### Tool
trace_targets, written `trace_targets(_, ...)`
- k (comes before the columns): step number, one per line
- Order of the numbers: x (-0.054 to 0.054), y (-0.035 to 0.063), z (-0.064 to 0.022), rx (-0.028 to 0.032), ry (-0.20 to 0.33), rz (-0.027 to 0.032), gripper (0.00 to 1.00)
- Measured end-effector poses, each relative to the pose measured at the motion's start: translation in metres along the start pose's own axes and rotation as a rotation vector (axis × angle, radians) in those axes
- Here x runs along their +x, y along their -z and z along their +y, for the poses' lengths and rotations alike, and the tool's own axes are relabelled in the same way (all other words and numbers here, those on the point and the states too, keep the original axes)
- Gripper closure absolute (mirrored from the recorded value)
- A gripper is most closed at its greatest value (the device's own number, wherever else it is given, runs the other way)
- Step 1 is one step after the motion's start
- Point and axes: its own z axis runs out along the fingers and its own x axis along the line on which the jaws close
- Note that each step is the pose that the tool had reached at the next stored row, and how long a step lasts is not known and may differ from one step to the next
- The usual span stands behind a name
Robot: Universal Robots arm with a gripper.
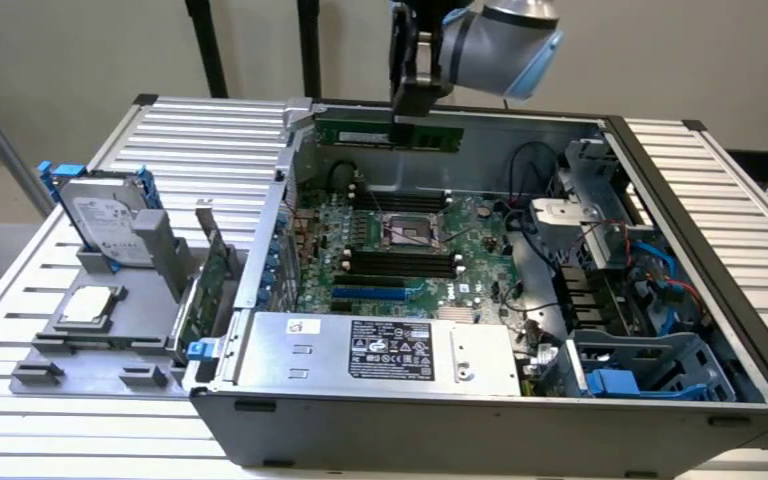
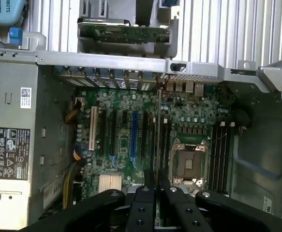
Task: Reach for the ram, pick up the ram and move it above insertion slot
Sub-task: 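Pick up the ram and move it above insertion slot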
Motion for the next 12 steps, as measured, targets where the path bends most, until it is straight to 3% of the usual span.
trace_targets(6,-0.002,-0.0076,-0.0265,-0.0001,0.000,0.0001,0.86)
trace_targets(12,-0.006,-0.0129,-0.0322,0.0004,-0.006,-0.0003,0.86)
